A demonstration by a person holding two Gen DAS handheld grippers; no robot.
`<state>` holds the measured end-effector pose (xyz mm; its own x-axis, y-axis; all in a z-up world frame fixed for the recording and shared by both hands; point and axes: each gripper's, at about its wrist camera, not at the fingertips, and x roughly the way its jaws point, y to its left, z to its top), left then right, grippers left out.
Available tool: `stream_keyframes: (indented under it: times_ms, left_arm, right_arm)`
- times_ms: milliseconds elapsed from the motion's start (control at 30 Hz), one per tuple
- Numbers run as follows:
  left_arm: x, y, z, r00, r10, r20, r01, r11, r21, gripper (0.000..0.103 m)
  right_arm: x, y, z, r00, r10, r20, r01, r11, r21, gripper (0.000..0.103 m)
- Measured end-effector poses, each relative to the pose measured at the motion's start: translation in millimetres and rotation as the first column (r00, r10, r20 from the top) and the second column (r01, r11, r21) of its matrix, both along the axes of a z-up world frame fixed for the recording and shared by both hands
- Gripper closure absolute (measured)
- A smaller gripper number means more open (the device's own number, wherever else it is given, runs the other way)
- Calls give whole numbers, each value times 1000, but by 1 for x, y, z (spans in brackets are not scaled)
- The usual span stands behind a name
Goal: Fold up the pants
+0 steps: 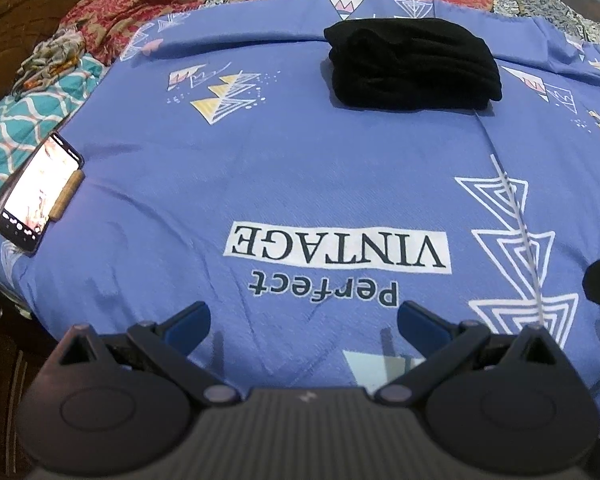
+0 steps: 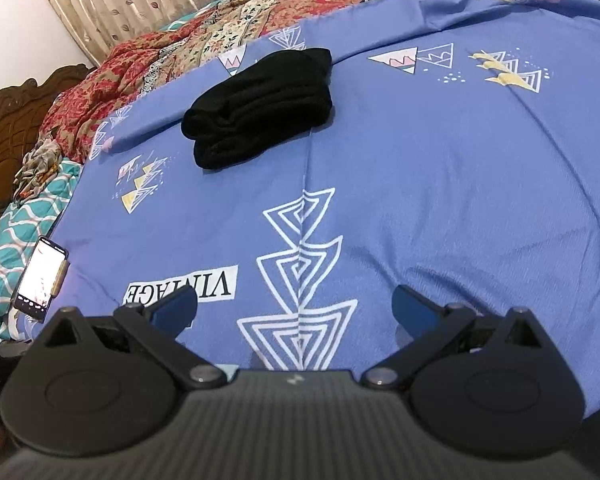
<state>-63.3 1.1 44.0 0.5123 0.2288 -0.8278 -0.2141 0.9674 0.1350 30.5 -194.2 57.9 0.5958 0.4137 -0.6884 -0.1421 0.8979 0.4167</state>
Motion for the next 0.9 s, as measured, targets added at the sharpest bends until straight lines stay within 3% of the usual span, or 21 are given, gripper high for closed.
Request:
stream_keyframes:
  times_ms: [200, 533, 900]
  left_arm:
    - [0, 2, 3, 1000, -2, 28, 1, 999, 53, 0]
    - [-3, 10, 18, 992, -34, 119, 9, 979, 203, 0]
    - [-1, 18, 25, 987, -45, 153, 4, 965, 262, 0]
  right_arm:
    - [0, -1, -3, 1000, -5, -21, 6, 1000, 16, 0]
    - [1, -2, -5, 1000, 5, -26, -4, 1000, 30, 0]
    - [-1, -1, 0, 1000, 26, 0, -26, 999, 32, 0]
